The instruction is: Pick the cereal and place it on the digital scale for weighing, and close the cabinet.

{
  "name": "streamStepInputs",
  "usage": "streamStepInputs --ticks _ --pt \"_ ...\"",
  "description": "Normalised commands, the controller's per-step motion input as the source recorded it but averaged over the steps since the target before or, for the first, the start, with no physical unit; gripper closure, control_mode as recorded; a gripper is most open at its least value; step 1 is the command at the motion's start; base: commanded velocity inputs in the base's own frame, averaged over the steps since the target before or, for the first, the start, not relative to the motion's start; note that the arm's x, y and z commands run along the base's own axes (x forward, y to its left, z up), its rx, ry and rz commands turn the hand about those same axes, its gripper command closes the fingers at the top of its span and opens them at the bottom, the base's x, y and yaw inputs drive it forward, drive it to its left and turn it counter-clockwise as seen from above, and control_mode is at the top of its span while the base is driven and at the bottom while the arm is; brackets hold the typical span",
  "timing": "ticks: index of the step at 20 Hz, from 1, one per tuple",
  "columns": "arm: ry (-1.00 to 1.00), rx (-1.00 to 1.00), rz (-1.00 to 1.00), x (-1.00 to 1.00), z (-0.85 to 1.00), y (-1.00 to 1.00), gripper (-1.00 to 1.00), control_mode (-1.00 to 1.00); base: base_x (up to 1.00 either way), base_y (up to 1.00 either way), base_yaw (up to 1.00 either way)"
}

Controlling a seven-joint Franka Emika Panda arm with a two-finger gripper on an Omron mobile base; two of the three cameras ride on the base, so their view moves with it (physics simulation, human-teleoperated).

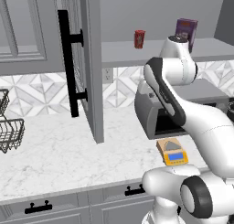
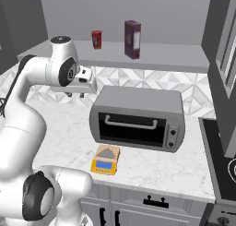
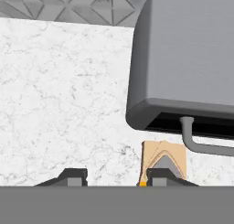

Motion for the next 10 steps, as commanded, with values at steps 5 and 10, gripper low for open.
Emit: streamStepInputs --ticks 5,10 --pt "-0.11 0.0 0.0 -0.53 0.0 -0.04 -1.0 -1.0 0.0 0.0 0.0" --pt "-0.24 0.01 0.03 -0.7 0.2 -0.42 -1.0 -1.0 0.0 0.0 0.0"
